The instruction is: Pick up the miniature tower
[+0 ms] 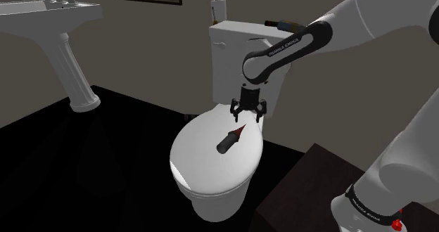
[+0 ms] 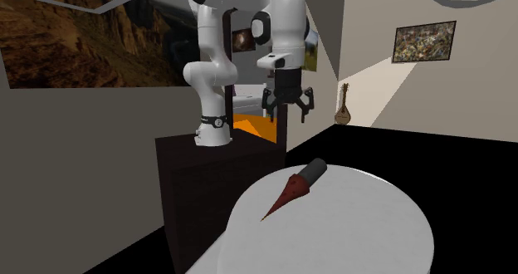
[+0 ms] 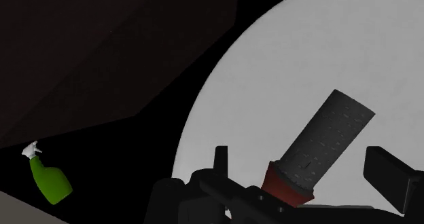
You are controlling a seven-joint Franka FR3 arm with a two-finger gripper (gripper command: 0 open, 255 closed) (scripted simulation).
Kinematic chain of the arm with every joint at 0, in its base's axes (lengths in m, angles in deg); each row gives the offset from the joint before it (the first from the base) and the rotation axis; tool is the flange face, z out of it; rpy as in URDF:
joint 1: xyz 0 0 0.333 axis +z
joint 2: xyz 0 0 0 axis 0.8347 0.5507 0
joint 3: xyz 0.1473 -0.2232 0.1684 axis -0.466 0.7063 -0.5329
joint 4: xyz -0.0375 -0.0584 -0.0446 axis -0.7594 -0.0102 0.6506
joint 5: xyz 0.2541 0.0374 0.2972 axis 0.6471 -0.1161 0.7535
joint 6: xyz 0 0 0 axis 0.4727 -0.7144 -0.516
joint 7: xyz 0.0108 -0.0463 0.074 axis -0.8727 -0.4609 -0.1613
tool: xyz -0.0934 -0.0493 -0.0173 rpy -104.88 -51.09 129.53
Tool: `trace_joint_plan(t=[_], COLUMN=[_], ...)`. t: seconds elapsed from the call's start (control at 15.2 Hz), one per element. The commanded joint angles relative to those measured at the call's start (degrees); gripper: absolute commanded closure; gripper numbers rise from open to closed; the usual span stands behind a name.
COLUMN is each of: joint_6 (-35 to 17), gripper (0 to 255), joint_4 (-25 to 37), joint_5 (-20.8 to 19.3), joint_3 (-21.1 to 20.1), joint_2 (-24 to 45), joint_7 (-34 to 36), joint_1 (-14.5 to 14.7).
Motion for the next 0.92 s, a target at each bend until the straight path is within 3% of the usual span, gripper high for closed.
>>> trace_joint_plan(t=[0.0,0.66,0.86], joint_6=[-2.4,-9.5,-11.2], gripper=[0,0,0], joint_4=[2.2,15.9,16.1], joint_5=[-0.2,0.5,0.5], joint_3=[0.2,3.1,3.1], joint_2=[4.8,26.5,28.3], joint_7=[2.3,11.2,11.0], joint_1=[-0.1,-0.3,-0.2])
